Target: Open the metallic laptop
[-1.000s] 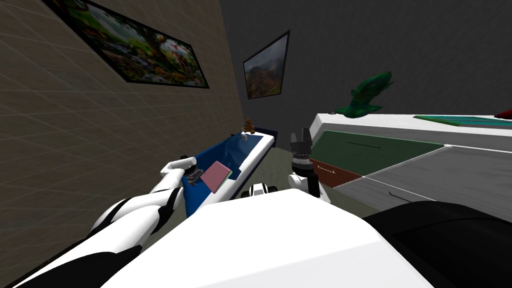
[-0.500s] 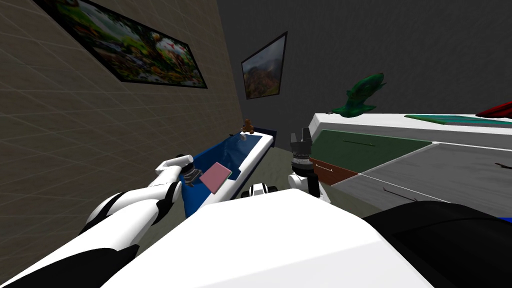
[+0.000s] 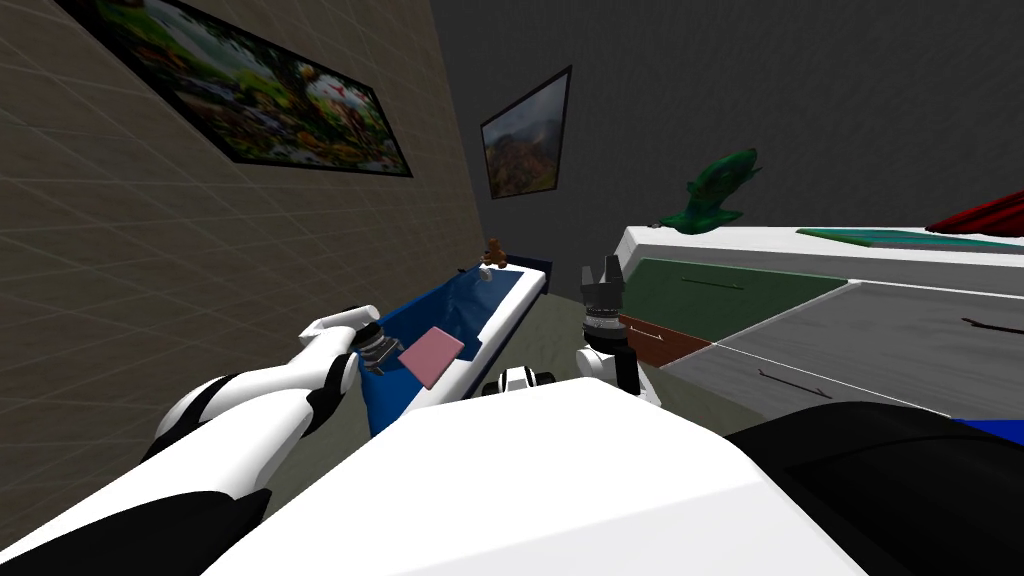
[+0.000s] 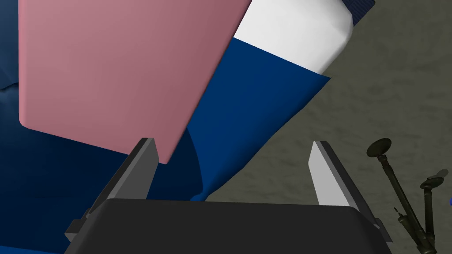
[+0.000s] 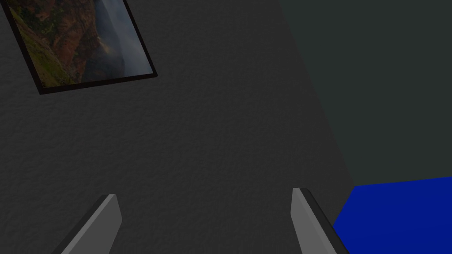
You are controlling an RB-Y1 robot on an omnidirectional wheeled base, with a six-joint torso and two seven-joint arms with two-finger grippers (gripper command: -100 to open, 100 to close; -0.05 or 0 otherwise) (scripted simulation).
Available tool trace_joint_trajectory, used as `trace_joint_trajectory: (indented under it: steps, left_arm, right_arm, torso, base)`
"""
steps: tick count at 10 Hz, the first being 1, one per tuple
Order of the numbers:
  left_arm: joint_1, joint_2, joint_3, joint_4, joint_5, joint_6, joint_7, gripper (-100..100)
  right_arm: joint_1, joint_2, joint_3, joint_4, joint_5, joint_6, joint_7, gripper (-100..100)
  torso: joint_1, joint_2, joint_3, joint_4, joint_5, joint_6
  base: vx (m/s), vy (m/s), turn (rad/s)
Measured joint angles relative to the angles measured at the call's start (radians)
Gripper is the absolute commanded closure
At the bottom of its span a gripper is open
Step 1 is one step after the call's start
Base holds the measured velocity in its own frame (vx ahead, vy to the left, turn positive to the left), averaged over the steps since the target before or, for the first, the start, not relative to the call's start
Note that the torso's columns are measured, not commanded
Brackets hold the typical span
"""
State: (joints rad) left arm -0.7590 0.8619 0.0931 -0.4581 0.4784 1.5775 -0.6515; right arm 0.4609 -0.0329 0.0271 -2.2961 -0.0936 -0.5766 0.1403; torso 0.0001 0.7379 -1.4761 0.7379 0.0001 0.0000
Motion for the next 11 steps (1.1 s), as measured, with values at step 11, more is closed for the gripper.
trace_joint_trajectory:
  steps: [11]
  left_arm:
    - [-0.007, 0.01, 0.004, -0.001, 0.015, 0.044, -0.006, -100]
  right_arm:
    - [0.0, 0.0, 0.0, 0.0, 0.0, 0.0, 0.0, 0]
  torso:
    - [-0.001, 0.0, 0.0, 0.0, 0.0, 0.0]
  base:
    - [-0.003, -0.006, -0.009]
